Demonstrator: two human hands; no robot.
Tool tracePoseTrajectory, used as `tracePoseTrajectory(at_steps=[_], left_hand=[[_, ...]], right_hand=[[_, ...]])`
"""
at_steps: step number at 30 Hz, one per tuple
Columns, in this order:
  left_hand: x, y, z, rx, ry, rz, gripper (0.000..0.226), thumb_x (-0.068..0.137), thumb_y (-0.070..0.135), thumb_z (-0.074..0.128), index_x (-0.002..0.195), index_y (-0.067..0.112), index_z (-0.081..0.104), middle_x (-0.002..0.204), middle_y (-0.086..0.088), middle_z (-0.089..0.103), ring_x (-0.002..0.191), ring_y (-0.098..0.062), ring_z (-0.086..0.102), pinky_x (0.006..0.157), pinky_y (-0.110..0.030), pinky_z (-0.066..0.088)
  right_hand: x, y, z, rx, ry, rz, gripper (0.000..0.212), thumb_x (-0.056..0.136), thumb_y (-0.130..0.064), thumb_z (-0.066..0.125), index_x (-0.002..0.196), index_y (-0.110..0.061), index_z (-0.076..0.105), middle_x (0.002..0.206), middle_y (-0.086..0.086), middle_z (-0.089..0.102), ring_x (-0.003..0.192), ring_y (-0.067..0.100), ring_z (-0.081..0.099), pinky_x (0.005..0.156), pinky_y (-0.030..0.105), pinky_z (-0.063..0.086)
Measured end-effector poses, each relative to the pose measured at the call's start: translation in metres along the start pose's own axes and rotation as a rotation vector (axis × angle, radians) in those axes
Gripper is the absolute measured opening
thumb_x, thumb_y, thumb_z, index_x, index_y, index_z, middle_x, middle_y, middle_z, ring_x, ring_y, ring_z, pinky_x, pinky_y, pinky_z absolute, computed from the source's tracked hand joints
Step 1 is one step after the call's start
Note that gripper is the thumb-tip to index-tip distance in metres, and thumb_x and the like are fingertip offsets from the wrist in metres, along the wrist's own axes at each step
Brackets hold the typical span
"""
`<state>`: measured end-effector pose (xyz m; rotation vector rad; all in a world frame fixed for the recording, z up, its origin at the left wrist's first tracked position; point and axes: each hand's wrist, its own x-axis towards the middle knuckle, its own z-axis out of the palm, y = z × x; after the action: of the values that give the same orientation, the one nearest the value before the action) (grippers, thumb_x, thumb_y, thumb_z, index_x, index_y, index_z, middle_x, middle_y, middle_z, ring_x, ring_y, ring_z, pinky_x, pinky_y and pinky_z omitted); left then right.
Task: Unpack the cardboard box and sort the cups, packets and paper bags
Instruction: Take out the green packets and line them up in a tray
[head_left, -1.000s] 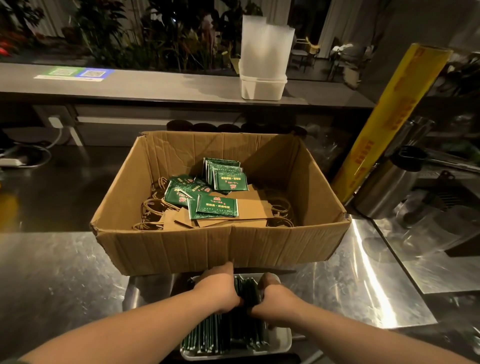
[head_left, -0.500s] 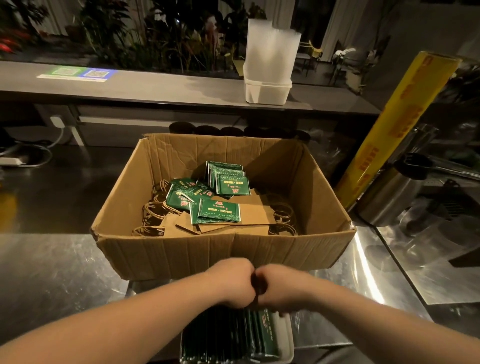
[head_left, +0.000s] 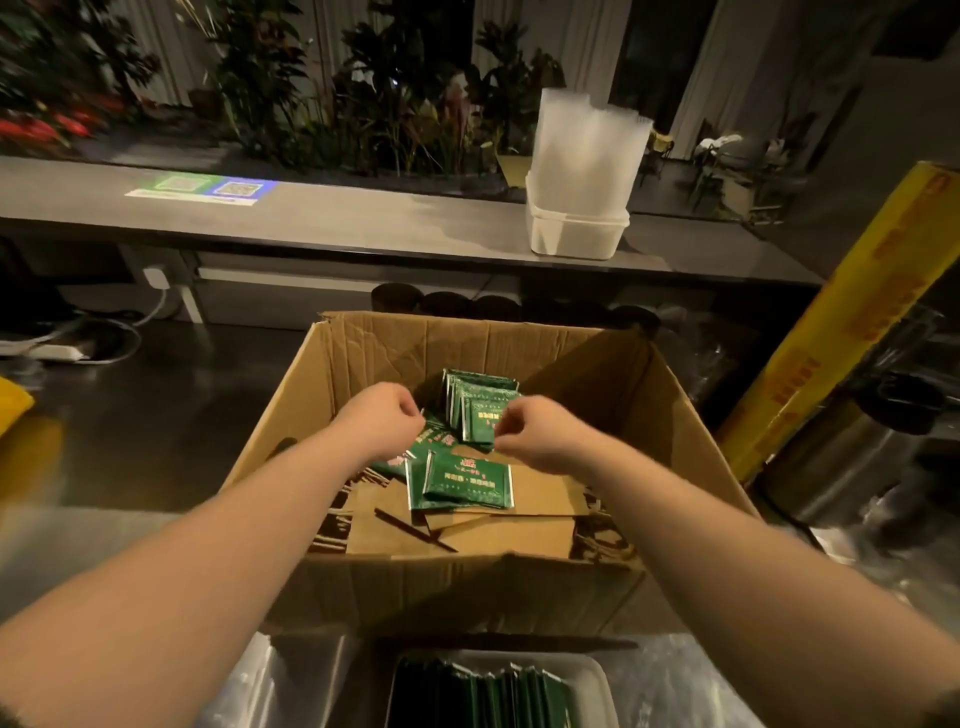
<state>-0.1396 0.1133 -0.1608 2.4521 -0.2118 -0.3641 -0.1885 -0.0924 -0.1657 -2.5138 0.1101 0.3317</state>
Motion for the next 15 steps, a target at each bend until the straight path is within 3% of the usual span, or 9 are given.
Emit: tracePoseTrajectory(at_steps=[4,6,8,11,15], left_hand=[[0.021,-0.038,0.025,0.076,0.007,-0.079,0.008,0.096,0.021,0.061,0.095,0.029,0.062,0.097,0.003,0.066,0.086,-0.016,0.062,0.077,-0.037,0.058],[0.027,-0.048,0.033,0.144,-0.111,-0.13,0.012,0.094,0.016,0.057,0.102,0.024,0.061,0.102,-0.001,0.065,0.09,-0.019,0.063,0.08,-0.038,0.058],[0.033,-0.053,0.037,0.125,-0.23,-0.202,0.018,0.095,0.012,0.052,0.111,0.018,0.057,0.106,-0.009,0.066,0.088,-0.025,0.068,0.071,-0.038,0.058],[0.035,-0.05,0.044,-0.095,-0.298,-0.293,0.015,0.099,0.011,0.052,0.114,0.013,0.05,0.104,-0.014,0.066,0.07,-0.023,0.057,0.051,-0.029,0.042],[0.038,-0.05,0.052,-0.169,-0.272,-0.334,0.018,0.099,0.015,0.063,0.112,0.009,0.052,0.097,-0.014,0.064,0.071,-0.022,0.053,0.055,-0.029,0.043]], right_hand=[[0.053,0.023,0.046,-0.243,-0.121,0.043,0.058,0.094,-0.034,0.071,0.144,-0.013,0.05,0.14,0.01,0.057,0.127,0.028,0.056,0.107,0.042,0.05],[0.064,0.031,0.058,-0.351,-0.174,0.048,0.067,0.089,-0.042,0.075,0.145,-0.018,0.048,0.142,0.008,0.054,0.128,0.029,0.051,0.109,0.046,0.047],[0.069,0.036,0.063,-0.436,-0.204,0.061,0.068,0.084,-0.044,0.08,0.14,-0.02,0.05,0.137,0.005,0.053,0.126,0.028,0.049,0.108,0.047,0.047],[0.071,0.041,0.06,-0.346,-0.132,0.112,0.061,0.077,-0.032,0.088,0.125,-0.02,0.054,0.123,0.002,0.061,0.113,0.024,0.058,0.097,0.043,0.056],[0.072,0.048,0.047,-0.05,-0.002,0.226,0.051,0.083,-0.009,0.081,0.121,-0.019,0.05,0.116,0.005,0.062,0.103,0.022,0.065,0.08,0.036,0.062]])
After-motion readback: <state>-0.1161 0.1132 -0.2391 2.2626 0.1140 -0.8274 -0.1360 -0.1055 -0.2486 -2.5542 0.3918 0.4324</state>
